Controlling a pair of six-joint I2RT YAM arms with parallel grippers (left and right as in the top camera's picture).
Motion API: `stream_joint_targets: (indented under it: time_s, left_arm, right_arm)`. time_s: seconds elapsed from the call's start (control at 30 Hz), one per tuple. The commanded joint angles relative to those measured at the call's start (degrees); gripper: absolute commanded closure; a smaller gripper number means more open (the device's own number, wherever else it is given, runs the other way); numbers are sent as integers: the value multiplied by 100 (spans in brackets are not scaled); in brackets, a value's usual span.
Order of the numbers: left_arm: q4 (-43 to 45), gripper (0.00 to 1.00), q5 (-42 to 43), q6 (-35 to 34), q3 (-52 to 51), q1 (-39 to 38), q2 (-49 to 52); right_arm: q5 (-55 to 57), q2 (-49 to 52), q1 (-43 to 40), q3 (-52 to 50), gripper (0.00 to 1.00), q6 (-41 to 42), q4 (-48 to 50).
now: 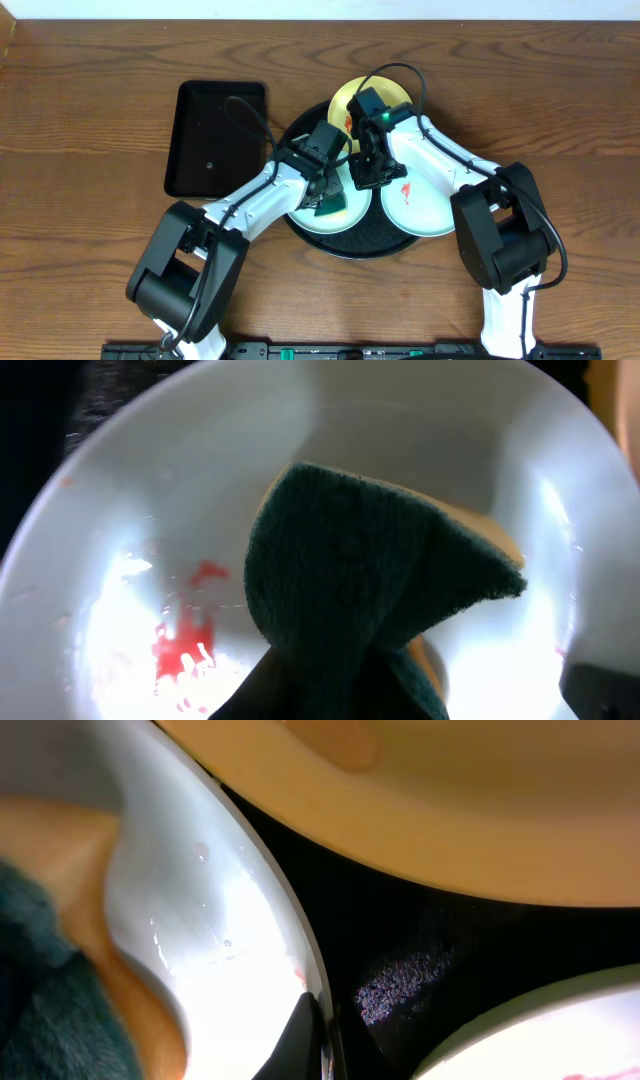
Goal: Clean dirty plates on tray and stack at the side
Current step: 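Rub the sponge in circles over the left pale green plate, then sweep the sponge across the plate's stained area with the left gripper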
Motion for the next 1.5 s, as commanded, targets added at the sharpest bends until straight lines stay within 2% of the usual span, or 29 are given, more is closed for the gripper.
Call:
stream_joint_targets:
  time_s: [0.0,0.07,0.13,0.17,0.37,0.87,1.03,1.17,1.27,1.37,1.47]
  left_arm:
    - [-321,81,-1480,-299,-411,155,212]
    - [-328,81,-1517,-297,-411,157,212]
    - [-328,91,-1517,-249,-411,155,212]
    - [-328,92,-1517,-208,-409,155,212]
    - [-376,93,-1543,-44,-409,157,173]
    - [-890,93,-2420,-44,-409,157,-446]
    - [-866,92,-2435,-44,-400,149,-756]
    - [-643,93,-2002,-44,-398,140,-1088]
    - [-280,93,-1279,-42,-398,140,-1268]
    - [55,93,-673,13,-400,140,-1266]
    - [271,92,-422,201,-400,105,-1167]
  right_arm:
    - [282,74,70,-48,99,-118,-79]
    - [284,74,68,-48,99,-118,-79]
    - [286,74,68,-48,99,-118,-79]
    - [286,74,68,-48,99,-118,-79]
    - [306,74,70,-48,99,-118,-76]
    - [326,74,63,-48,99,-118,-83]
    - [326,74,57,-48,99,-118,-83]
    - [323,74,59,-48,99,-118,-76]
    - [323,74,59,-48,99,-116,-72]
    - [323,74,59,-48,99,-116,-72]
    - [323,74,57,-48,99,-116,-74]
